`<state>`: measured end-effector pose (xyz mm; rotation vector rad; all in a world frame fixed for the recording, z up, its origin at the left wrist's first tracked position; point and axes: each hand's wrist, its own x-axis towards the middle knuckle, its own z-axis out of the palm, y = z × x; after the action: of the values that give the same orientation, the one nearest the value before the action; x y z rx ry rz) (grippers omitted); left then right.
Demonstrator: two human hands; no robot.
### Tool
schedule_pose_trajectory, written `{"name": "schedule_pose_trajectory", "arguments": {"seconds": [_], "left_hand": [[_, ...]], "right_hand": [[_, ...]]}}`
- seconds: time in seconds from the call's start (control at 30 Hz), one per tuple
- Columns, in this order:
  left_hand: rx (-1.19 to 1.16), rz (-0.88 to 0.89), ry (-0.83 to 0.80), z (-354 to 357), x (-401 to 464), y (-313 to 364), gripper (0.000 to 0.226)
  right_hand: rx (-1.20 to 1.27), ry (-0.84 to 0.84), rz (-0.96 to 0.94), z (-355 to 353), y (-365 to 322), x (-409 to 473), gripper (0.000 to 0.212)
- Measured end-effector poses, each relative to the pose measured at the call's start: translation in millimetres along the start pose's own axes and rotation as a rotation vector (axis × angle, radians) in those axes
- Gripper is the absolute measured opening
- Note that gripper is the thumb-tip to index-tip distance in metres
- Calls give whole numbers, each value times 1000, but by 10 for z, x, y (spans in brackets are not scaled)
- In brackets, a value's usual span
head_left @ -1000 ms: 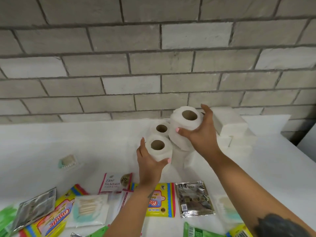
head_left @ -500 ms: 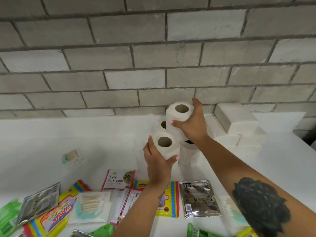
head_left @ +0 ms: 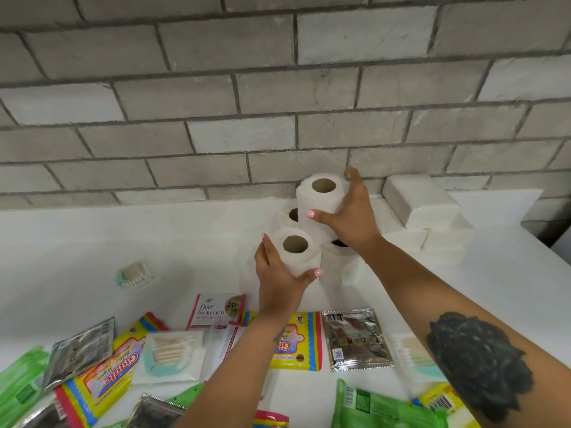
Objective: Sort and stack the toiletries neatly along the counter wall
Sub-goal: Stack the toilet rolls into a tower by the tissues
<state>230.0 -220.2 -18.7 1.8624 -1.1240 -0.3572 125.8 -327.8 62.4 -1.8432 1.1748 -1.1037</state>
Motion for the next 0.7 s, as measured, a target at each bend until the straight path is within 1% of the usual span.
{"name": "schedule_pose_trajectory", "arguments": {"seconds": [0.23,0.43,0.6,0.7], "left_hand": [[-20,7,-21,-243,-108,22,109],[-5,-28,-6,-498,-252,28,95],[10,-14,13,-684,-432,-66,81],[-10,-23,19,-764,-522,-139,79]], "right_hand": [[5,95,-61,-227,-93,-332,98],[41,161,-48,-292,-187,-748,79],[38,87,-27,-156,-183,-1124,63],[-51,8,-14,-14,-135,-1335,56]]}}
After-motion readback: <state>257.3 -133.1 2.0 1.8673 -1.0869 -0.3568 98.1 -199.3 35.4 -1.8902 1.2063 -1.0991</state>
